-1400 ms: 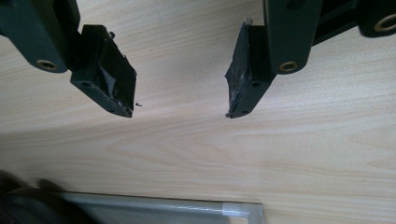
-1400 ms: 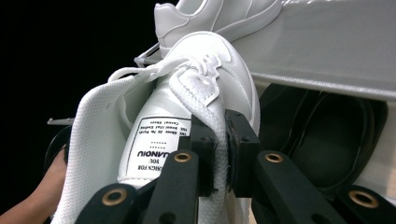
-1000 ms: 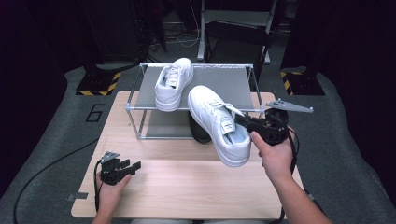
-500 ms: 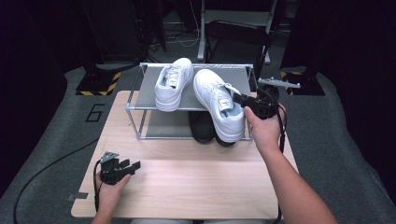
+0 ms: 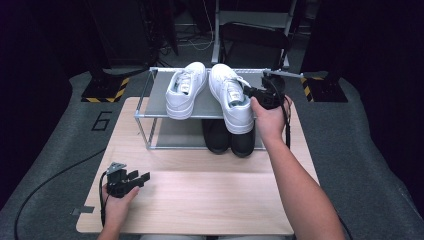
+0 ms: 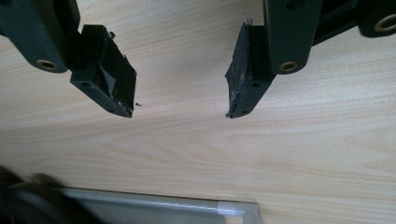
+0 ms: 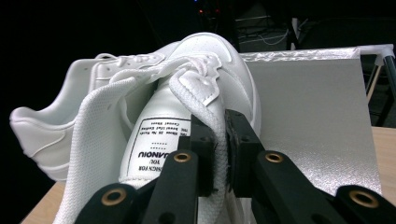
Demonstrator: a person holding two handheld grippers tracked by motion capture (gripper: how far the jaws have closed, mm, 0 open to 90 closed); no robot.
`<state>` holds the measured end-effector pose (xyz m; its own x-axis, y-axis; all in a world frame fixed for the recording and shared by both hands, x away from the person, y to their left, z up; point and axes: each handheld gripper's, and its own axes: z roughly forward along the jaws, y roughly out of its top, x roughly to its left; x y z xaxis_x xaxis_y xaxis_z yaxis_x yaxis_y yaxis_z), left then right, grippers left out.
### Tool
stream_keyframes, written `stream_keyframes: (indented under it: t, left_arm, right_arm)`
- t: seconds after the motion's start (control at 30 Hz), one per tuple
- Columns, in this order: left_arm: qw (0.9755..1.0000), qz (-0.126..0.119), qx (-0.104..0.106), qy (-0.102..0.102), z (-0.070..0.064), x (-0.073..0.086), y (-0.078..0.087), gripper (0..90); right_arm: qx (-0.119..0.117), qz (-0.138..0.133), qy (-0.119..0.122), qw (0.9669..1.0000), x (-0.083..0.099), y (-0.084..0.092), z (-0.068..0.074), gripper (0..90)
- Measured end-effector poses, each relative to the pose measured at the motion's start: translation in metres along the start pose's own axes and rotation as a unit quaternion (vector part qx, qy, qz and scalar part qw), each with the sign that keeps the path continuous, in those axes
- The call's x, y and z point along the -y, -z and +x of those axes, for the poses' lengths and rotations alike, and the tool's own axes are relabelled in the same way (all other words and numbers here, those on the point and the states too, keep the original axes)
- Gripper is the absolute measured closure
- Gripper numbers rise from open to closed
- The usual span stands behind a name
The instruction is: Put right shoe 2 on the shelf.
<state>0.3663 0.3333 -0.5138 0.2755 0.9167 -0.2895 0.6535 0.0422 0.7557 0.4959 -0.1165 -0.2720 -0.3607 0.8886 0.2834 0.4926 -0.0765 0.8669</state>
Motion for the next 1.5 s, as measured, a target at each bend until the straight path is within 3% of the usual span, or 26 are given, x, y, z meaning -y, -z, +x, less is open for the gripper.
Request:
stream_keyframes:
  t: [0.57, 0.93, 1.0, 1.13, 1.27, 1.5]
  left_arm:
    - [1.0, 0.0, 0.005, 0.001, -0.001, 0.0, -0.001, 41.9]
    - [1.0, 0.001, 0.006, 0.001, -0.001, 0.001, -0.001, 41.9]
    - [1.0, 0.002, 0.007, 0.0, 0.0, 0.001, -0.001, 41.9]
    - [1.0, 0.003, 0.007, 0.003, 0.001, 0.001, -0.003, 41.9]
    - [0.9999, 0.007, 0.008, 0.003, -0.002, 0.0, -0.005, 41.9]
    - [0.9999, 0.007, 0.008, -0.009, -0.004, 0.0, -0.007, 41.9]
  right_arm:
    - [0.04, -0.003, -0.032, 0.9987, -0.019, -0.037, -0.012, 82.7]
    - [0.053, 0.004, -0.049, 0.9974, -0.015, -0.054, -0.021, 82.6]
    - [0.058, 0.004, -0.041, 0.9975, -0.013, -0.058, -0.021, 82.5]
    - [0.059, 0.005, -0.055, 0.9967, -0.012, -0.061, -0.025, 81.0]
    - [0.052, 0.004, -0.047, 0.9975, -0.012, -0.06, -0.027, 75.4]
    - [0.033, -0.01, -0.056, 0.9978, -0.008, -0.051, -0.028, 52.2]
